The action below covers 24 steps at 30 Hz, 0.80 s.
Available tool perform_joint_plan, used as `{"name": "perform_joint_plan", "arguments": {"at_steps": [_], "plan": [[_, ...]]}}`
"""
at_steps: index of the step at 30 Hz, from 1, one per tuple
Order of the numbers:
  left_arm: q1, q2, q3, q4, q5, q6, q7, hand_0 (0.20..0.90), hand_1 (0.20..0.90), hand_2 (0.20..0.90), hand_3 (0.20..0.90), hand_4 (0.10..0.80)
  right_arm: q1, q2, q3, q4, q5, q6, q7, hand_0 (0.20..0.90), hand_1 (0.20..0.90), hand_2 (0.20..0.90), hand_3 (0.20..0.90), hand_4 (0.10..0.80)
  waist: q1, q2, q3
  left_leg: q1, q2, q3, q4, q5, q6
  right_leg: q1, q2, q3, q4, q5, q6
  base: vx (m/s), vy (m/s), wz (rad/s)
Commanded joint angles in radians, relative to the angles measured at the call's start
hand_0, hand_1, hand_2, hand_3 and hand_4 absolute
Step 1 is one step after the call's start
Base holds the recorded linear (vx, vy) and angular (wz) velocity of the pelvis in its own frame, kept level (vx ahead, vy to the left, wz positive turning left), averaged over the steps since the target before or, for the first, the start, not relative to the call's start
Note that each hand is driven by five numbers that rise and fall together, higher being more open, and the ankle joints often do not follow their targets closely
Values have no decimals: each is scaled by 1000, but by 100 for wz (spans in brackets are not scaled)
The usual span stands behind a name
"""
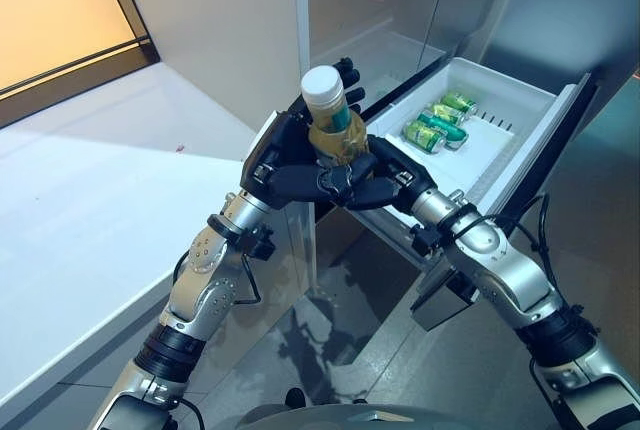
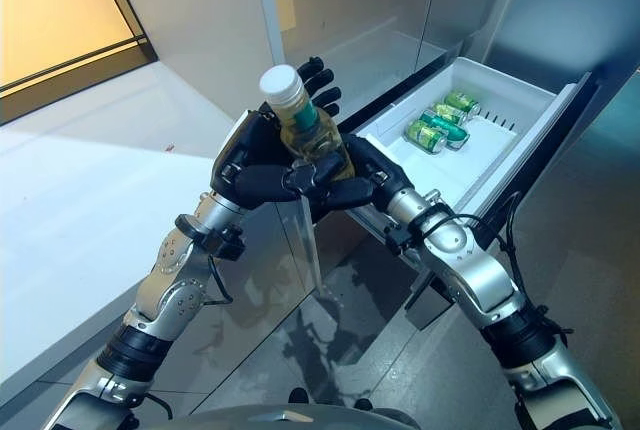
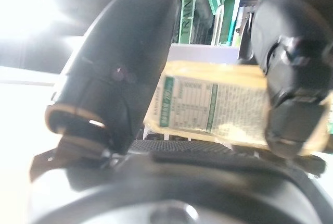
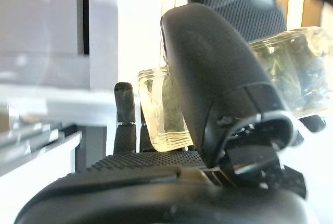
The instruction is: Put drinks into fridge and close the fridge
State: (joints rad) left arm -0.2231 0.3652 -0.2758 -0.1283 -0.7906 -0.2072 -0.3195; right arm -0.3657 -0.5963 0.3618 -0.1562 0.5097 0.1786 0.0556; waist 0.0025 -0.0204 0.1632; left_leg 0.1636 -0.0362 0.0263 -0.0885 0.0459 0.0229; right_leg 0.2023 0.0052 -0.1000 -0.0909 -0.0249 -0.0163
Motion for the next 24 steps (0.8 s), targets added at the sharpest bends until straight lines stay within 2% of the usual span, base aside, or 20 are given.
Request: {"name": "perform_joint_plan", "arguments": {"at_steps": [1,4,6,8,12,15,18,24], "plan": [[13,-20,-87,-16,-121,32,-57,900,900,900,900,800,-311,-61,-288,162,4,-124,-267,300,300,300,200,100,32,-11,-90,7,-22,-26,10,-98,6,-50,2,-19,60,-17,44,29,-8,7],[75,-11,-75,22,-185,110,-67,900,900,900,900,800,-362,-144,-314,282,14,-118,-297,300,300,300,200,100,49,-13,-89,5,-22,-30,12,-99,3,-48,1,-27,58,-18,43,14,-3,3],[151,7,-83,57,-219,211,-90,900,900,900,900,800,-395,-216,-325,407,11,-113,-329,300,300,300,200,100,65,-15,-84,2,-21,-33,17,-97,-1,-45,0,-37,58,-18,42,26,1,11],[214,24,-100,86,-218,267,-111,900,900,900,900,800,-422,-282,-320,529,-1,-123,-333,300,300,300,200,100,78,-15,-81,0,-21,-34,20,-94,-2,-44,-2,-43,58,-18,42,30,6,16],[323,93,-151,154,-169,319,-159,900,900,900,900,800,-491,-369,-276,782,-23,-139,-312,300,300,300,200,100,106,-8,-69,4,-17,-37,17,-93,-6,-35,-2,-59,55,-24,42,46,6,15],[368,133,-188,228,-112,339,-168,900,900,900,900,800,-530,-399,-227,924,-52,-131,-301,300,300,300,200,100,120,2,-62,-4,-15,-38,15,-85,-9,-38,-4,-69,52,-22,43,39,8,10],[382,138,-197,303,-83,337,-168,900,900,900,900,800,-544,-404,-216,1007,-77,-126,-279,300,300,300,200,100,126,8,-58,-9,-14,-38,15,-82,-11,-40,-6,-74,53,-24,44,41,0,5],[373,112,-199,624,63,254,-127,900,900,900,900,800,-540,-374,-212,1175,-182,-64,-207,300,300,300,200,100,143,21,-25,-49,-14,-49,21,-69,-10,-77,-12,-81,68,-26,43,32,-33,14]]}}
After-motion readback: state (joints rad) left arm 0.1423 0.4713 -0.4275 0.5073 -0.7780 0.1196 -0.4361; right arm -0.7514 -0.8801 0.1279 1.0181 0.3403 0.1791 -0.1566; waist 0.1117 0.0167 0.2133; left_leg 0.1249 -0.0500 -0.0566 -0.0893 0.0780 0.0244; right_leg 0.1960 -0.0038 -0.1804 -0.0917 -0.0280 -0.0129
